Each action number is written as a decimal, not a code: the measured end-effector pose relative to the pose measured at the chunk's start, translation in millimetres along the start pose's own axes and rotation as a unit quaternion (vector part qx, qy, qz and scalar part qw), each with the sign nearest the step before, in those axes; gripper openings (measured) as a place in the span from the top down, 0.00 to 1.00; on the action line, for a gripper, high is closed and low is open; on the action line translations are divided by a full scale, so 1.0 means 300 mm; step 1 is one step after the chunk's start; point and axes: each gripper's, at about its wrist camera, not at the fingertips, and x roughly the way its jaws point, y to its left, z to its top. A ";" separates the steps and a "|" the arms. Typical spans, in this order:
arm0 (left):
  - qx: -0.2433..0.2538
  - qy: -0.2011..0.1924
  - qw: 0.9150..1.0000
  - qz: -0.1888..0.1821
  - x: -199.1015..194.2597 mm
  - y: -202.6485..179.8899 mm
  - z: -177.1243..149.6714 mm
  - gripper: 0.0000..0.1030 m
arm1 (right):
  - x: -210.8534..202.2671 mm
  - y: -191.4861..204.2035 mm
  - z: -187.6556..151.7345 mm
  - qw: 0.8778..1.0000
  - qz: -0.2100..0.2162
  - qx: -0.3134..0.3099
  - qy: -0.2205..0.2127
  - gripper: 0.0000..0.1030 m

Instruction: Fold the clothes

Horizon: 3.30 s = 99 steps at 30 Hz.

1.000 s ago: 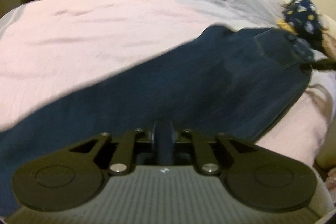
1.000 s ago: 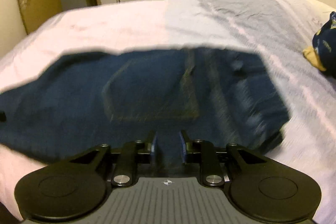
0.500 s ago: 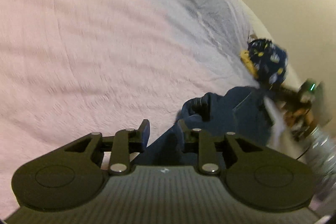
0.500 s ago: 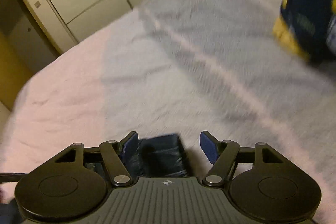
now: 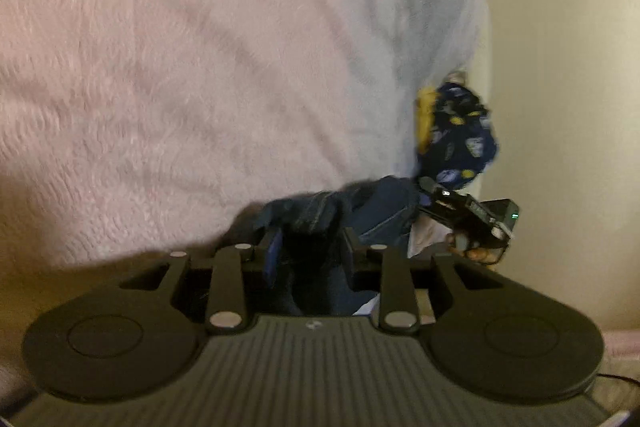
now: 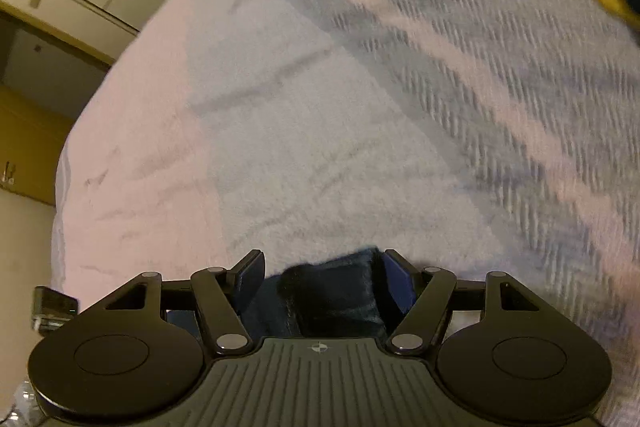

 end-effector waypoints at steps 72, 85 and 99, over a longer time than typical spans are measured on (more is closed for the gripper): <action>0.226 -0.405 0.824 0.324 -0.423 0.108 -0.728 0.99 | -0.099 0.140 -0.636 0.928 -0.179 -0.146 -0.293 0.66; 0.173 -0.429 0.851 0.248 -0.504 0.236 -1.337 0.77 | -0.029 0.041 -0.980 0.968 0.021 0.012 -0.248 0.66; 0.056 -0.450 0.883 0.120 -0.491 0.271 -1.390 0.73 | -0.012 -0.140 -0.853 0.949 0.102 0.136 -0.264 0.66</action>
